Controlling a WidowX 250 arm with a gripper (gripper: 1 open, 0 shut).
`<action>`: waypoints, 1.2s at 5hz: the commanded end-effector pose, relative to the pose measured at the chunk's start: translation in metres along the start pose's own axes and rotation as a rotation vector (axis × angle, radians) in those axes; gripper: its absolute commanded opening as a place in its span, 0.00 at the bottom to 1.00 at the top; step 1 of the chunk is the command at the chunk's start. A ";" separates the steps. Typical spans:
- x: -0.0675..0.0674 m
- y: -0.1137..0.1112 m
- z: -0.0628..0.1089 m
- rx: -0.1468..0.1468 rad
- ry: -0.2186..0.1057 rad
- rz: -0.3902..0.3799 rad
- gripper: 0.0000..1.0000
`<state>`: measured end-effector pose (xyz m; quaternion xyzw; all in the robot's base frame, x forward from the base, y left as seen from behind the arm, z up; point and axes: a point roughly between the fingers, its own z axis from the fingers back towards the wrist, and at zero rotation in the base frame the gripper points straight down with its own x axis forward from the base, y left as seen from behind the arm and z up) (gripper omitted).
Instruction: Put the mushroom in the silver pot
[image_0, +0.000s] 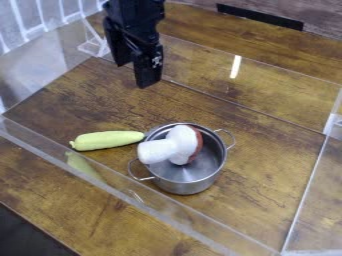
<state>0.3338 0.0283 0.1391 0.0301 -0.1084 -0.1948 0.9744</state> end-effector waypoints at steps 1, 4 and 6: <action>0.000 0.011 0.018 0.048 -0.088 0.053 1.00; 0.012 0.021 0.021 0.055 -0.127 0.135 1.00; 0.017 0.015 0.013 0.029 -0.150 0.091 1.00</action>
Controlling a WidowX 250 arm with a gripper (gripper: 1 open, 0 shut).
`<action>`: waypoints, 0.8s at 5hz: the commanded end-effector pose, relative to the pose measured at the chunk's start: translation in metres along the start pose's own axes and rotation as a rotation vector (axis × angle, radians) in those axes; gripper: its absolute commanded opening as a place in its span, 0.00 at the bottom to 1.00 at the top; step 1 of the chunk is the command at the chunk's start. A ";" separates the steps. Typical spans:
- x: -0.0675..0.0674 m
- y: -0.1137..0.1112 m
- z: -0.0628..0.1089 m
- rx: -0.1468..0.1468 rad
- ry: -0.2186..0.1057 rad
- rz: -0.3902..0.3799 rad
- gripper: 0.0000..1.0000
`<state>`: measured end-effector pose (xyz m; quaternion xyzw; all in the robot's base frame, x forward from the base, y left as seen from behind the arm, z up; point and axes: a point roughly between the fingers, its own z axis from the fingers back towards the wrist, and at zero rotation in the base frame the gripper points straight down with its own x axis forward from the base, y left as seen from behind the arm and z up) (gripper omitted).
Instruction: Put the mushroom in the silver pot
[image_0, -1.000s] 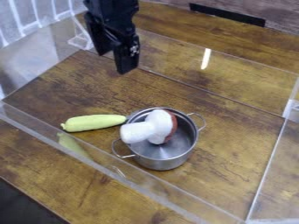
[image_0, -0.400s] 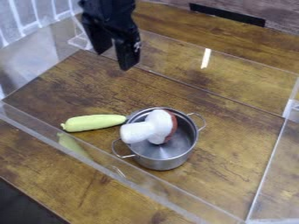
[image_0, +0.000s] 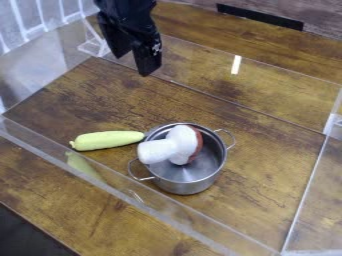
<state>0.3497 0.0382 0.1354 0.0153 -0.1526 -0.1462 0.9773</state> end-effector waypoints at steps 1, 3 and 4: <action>0.008 -0.012 0.021 0.016 -0.071 -0.021 1.00; 0.003 -0.023 0.024 0.034 -0.091 0.057 1.00; 0.000 -0.026 0.029 0.052 -0.098 0.102 1.00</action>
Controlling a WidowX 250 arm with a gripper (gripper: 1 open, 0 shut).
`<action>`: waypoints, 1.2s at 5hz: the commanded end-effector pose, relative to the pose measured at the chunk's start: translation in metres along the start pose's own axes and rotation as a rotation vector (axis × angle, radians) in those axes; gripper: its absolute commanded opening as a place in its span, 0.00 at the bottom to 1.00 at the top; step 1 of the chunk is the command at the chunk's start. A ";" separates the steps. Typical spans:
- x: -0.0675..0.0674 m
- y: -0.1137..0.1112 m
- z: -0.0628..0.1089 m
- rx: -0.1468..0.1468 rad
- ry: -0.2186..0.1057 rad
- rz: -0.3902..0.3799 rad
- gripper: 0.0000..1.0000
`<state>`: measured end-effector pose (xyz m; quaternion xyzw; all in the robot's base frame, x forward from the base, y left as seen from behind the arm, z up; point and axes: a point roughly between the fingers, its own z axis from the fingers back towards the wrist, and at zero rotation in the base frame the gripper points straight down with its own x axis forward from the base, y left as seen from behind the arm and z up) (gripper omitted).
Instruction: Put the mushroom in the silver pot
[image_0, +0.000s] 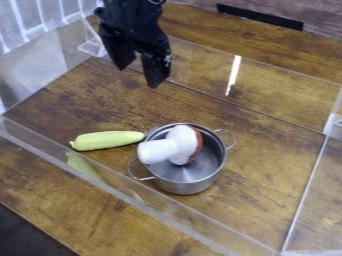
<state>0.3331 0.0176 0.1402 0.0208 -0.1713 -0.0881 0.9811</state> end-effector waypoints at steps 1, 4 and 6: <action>0.010 0.001 0.014 0.033 -0.071 0.042 1.00; 0.018 0.019 0.005 0.078 -0.064 0.142 1.00; 0.027 0.032 0.003 0.089 -0.063 0.190 1.00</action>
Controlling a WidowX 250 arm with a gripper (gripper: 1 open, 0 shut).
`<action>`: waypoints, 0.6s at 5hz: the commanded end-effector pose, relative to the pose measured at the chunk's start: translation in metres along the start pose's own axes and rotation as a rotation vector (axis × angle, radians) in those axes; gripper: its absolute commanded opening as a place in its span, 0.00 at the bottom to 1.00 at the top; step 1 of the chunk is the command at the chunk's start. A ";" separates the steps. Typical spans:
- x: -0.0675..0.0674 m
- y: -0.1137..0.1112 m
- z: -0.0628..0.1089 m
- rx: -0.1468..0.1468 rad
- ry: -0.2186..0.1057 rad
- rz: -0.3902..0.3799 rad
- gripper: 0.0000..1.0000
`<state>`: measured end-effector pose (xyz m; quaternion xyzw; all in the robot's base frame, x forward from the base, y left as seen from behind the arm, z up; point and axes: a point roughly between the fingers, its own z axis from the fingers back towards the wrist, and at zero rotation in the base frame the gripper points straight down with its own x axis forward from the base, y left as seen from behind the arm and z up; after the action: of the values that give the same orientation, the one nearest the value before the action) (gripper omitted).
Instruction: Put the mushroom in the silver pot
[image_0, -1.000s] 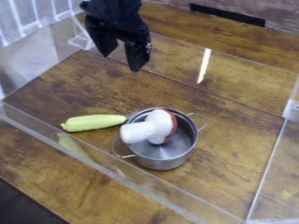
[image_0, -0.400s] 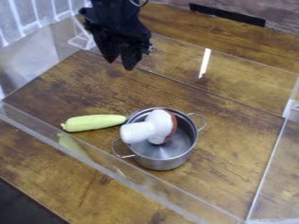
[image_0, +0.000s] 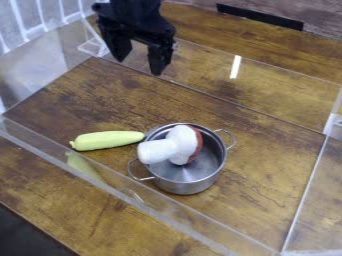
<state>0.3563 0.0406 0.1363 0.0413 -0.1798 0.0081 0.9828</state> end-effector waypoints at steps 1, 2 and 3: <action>0.012 0.007 0.014 -0.005 -0.050 -0.007 1.00; 0.004 0.002 0.017 -0.027 -0.037 -0.054 1.00; -0.005 -0.004 0.023 -0.045 -0.030 -0.089 1.00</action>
<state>0.3441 0.0342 0.1306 0.0213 -0.1582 -0.0375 0.9865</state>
